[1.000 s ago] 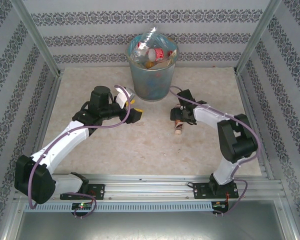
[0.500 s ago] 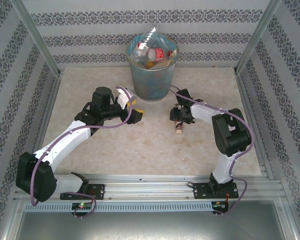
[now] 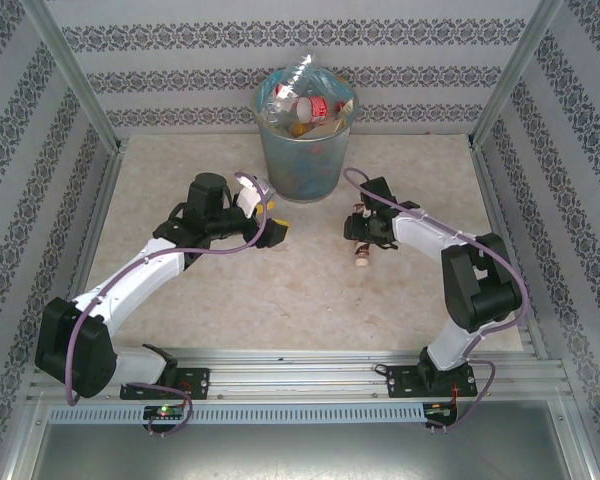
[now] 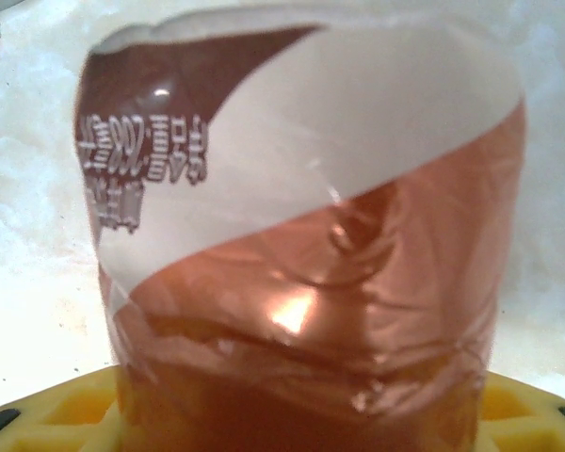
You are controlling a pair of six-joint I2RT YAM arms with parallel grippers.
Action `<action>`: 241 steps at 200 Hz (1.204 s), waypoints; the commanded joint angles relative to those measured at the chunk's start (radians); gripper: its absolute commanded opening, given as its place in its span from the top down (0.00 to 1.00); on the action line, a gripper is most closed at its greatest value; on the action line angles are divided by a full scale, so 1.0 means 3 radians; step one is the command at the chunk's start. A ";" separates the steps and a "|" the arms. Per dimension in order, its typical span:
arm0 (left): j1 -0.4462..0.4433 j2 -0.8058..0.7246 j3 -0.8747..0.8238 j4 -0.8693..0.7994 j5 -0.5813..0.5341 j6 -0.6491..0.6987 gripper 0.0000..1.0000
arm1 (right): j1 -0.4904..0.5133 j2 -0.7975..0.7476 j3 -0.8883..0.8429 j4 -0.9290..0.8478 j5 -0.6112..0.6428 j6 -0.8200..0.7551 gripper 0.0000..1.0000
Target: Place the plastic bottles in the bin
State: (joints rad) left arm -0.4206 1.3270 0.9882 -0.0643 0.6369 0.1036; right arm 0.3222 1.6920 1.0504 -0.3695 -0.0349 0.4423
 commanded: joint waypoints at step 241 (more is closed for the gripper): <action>-0.0650 0.0473 0.0799 -0.0442 -0.0097 0.0309 0.21 | -0.0215 -0.0419 -0.0476 0.0111 -0.0295 -0.0168 0.63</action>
State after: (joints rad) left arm -0.5896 1.4460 1.1744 -0.1516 0.5949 0.1513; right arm 0.2749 1.6180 0.9195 -0.3313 -0.0990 0.4122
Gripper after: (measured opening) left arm 0.789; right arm 0.520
